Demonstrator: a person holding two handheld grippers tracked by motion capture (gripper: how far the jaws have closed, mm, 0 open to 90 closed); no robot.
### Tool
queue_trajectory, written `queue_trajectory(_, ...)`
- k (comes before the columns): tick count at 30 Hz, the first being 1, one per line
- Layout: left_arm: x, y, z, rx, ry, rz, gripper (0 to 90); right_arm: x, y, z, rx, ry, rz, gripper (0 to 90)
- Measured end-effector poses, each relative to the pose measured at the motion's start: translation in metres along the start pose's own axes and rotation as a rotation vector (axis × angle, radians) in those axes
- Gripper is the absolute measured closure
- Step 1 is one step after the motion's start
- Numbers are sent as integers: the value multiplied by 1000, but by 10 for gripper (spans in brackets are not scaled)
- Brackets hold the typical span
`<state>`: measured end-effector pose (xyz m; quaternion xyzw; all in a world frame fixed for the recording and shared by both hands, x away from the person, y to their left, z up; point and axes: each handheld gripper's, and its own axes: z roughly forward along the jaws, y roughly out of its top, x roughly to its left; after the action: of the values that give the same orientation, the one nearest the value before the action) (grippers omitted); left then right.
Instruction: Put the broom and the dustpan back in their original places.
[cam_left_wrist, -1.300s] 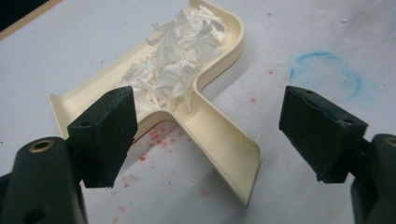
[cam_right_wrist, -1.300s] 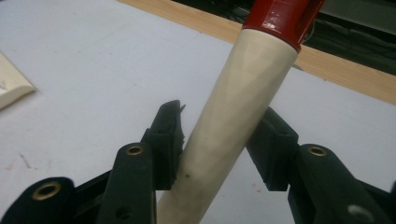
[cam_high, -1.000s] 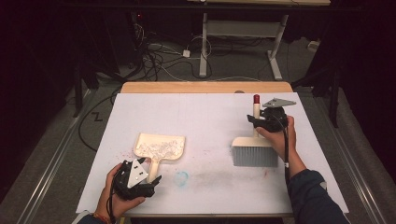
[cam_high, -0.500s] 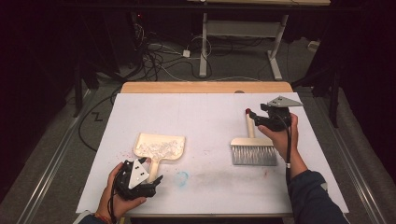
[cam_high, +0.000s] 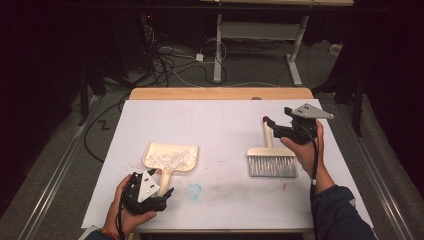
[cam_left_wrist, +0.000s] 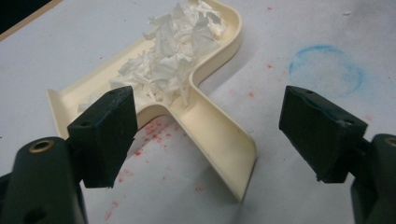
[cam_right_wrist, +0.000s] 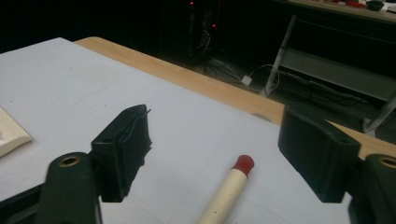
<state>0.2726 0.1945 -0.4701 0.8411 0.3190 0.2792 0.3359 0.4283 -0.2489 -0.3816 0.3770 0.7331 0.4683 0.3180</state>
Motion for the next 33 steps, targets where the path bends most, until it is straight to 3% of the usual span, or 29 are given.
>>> queue_trajectory(7, 1, 0, -1, 2, 3, 6, 192, 11, 3, -7, -38, -3, -5, 184)
queue_trajectory(22, -1, 0, 0, 8, 1, 9, 192, 30, 8, -28, -110, 26, -74, 181)
queue_trajectory(25, 0, 0, -1, 8, -1, 10, 192, 31, 7, -32, -111, 27, -73, 184)
queue_trajectory(33, 0, 0, -1, 5, -3, 11, 192, 41, 7, -41, -97, 27, -131, 184)
